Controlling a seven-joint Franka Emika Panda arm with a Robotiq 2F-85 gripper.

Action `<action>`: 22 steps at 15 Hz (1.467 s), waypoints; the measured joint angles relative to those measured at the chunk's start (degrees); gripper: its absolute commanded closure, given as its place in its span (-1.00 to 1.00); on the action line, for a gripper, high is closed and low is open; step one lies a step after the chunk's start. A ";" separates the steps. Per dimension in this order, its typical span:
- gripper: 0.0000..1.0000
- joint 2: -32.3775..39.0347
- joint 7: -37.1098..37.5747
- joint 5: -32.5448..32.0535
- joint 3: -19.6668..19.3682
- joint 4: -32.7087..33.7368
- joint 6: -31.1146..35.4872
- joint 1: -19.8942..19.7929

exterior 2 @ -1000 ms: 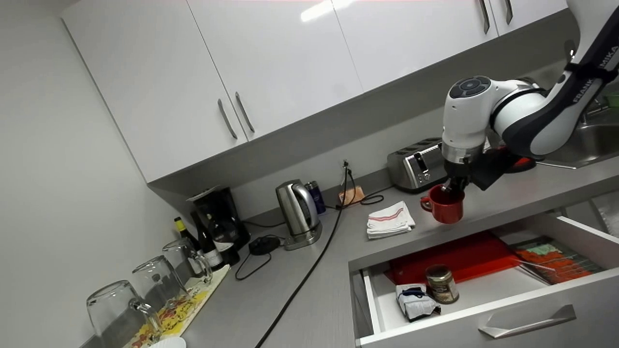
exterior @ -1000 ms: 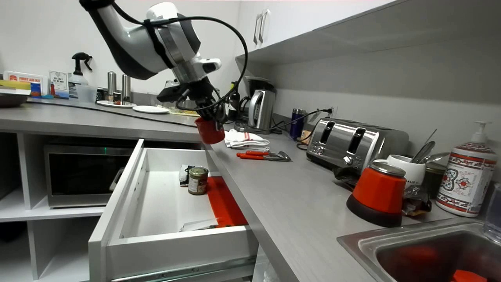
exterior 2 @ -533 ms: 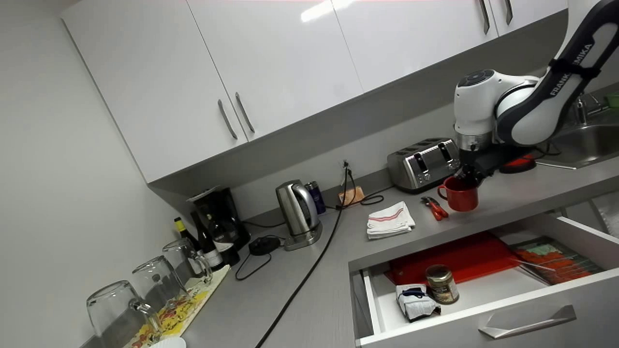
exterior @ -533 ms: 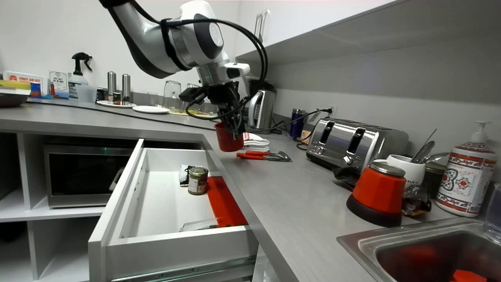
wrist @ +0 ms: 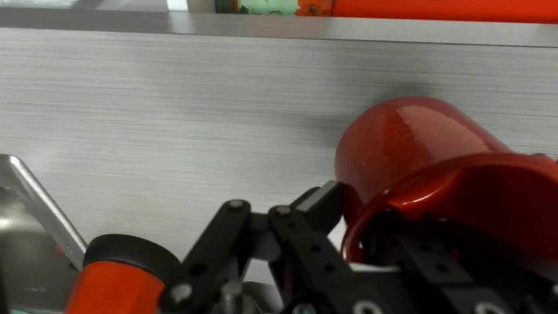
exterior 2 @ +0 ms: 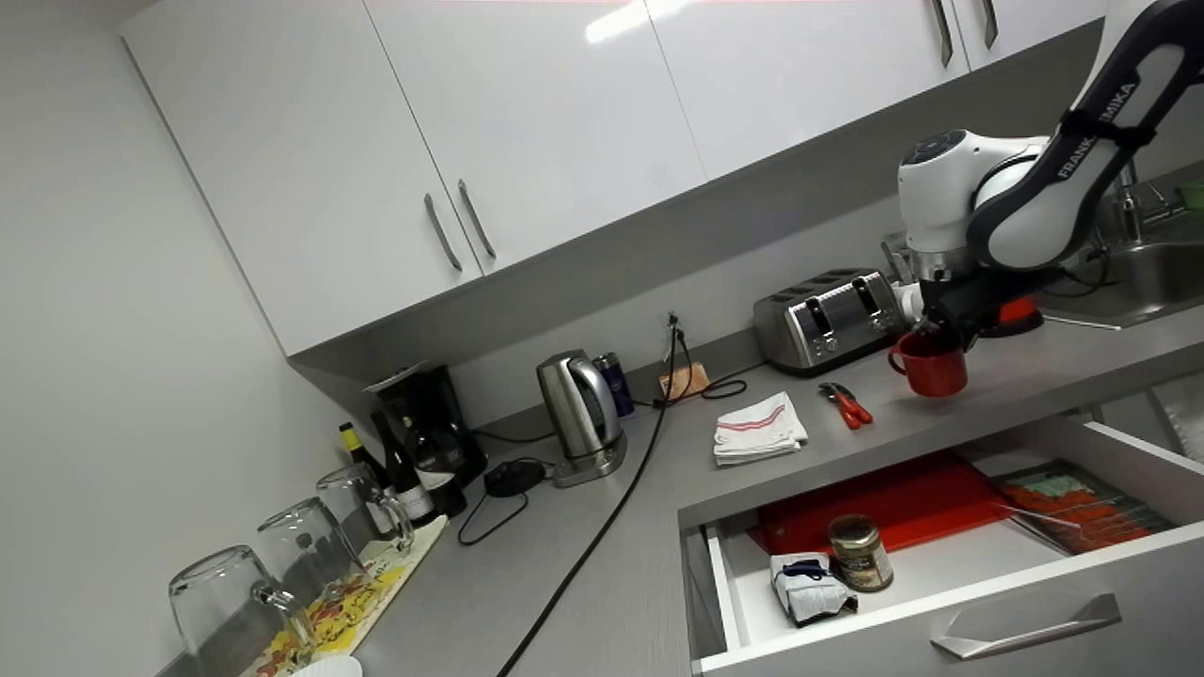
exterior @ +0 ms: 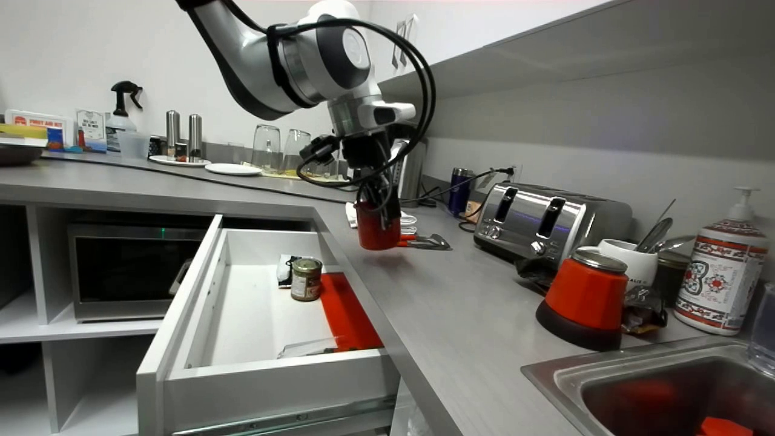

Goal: Open the topmost drawer on the left side of the cabinet, remove the red cup from the drawer and place it on the countertop, close the open drawer

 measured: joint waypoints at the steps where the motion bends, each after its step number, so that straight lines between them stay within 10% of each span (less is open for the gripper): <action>1: 0.96 0.09 0.11 0.01 -0.62 0.19 -0.84 0.01; 10: 0.96 5.90 1.52 0.19 -3.71 4.66 -3.51 -0.09; 12: 0.34 7.44 1.53 0.19 -4.16 6.71 -3.71 -0.03; 22: -0.88 11.91 1.84 0.19 -4.92 11.58 -7.14 0.09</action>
